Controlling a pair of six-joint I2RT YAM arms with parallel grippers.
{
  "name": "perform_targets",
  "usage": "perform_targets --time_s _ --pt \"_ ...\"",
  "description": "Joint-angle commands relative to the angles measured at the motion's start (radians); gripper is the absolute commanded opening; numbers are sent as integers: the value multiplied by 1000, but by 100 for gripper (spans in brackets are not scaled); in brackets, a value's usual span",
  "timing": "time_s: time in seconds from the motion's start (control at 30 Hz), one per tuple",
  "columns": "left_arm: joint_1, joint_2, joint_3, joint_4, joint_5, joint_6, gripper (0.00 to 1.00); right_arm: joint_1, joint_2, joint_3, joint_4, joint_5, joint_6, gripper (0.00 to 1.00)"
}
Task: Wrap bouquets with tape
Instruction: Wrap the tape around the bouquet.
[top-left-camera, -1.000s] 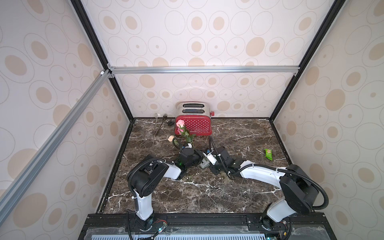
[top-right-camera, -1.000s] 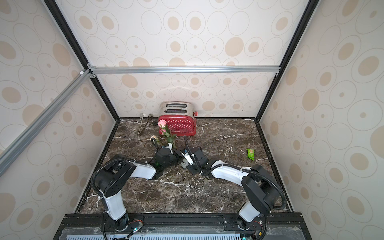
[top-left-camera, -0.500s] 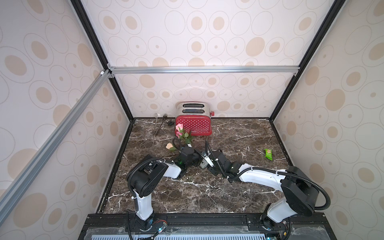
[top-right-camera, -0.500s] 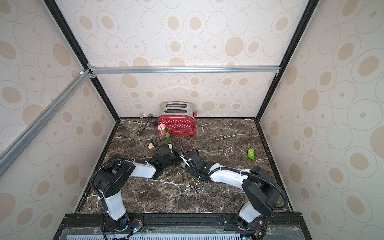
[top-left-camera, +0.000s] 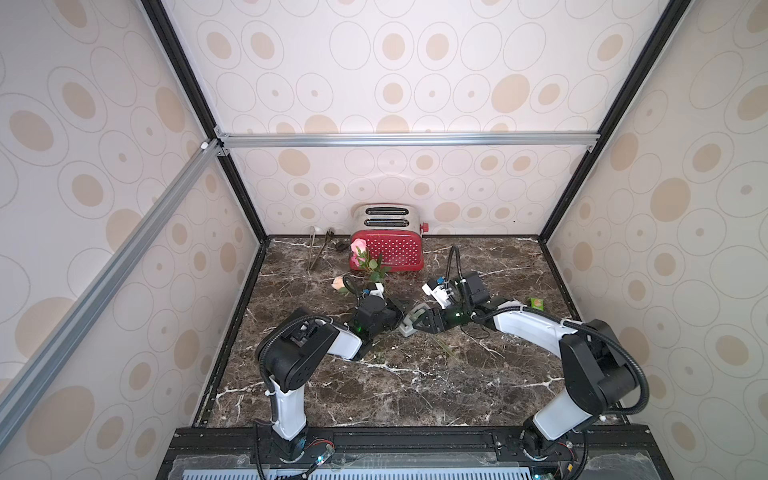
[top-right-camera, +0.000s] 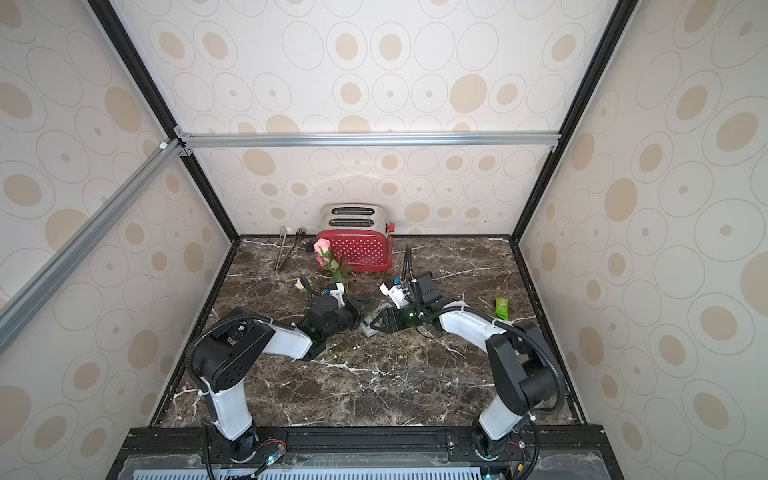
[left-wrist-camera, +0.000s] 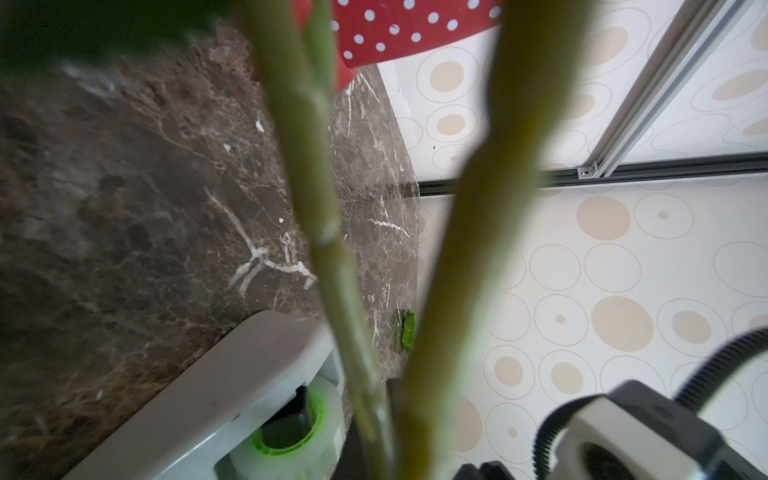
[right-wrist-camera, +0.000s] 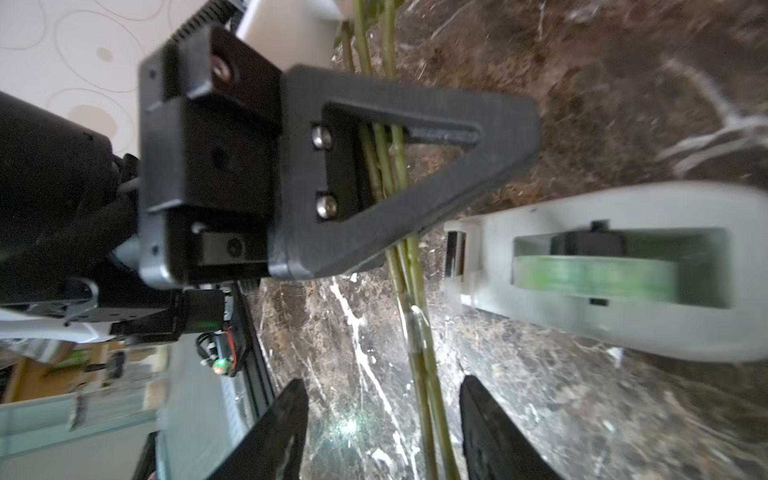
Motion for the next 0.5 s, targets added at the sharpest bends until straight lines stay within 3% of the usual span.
perform_targets --time_s 0.0,0.13,0.3,0.47 --pt "3 10 7 100 21 28 0 -17 61 0 64 -198 87 54" --pt "6 12 5 104 28 27 0 -26 109 1 109 -232 113 38" --pt "11 6 4 95 32 28 0 -34 96 -8 62 -183 52 1" --pt "12 4 7 79 34 11 0 2 54 19 -88 44 -98 0"
